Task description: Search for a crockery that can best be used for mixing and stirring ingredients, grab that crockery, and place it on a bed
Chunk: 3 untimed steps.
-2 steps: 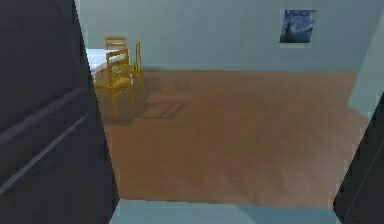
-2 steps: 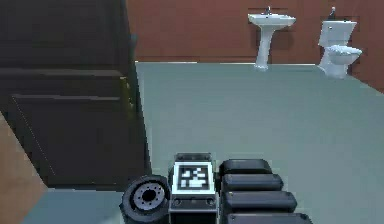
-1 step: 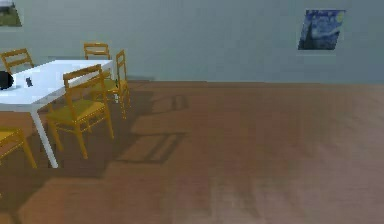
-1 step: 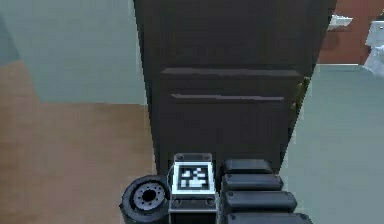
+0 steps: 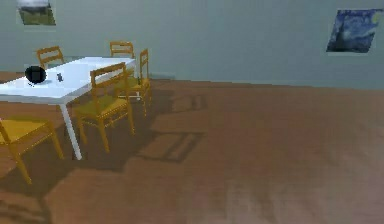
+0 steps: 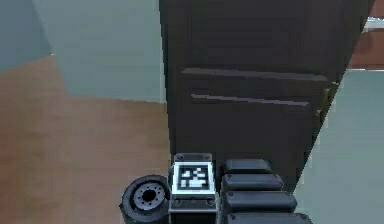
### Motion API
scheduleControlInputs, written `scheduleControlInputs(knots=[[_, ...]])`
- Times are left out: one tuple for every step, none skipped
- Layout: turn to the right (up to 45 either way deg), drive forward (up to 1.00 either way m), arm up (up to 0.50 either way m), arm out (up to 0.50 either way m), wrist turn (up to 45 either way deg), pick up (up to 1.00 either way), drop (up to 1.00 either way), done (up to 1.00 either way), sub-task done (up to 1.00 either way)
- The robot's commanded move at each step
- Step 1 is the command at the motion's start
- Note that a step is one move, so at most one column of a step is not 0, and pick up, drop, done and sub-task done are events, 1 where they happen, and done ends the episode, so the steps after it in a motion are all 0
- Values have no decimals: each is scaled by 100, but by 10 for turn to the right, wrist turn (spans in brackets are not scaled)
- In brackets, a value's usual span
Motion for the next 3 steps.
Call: scheduleControlInputs(knots=[[0,50,0,0,0,0,0,0,0],[-450,0,0,0,0,0,0,0,0],[-60,0,0,0,0,0,0,0,0]])
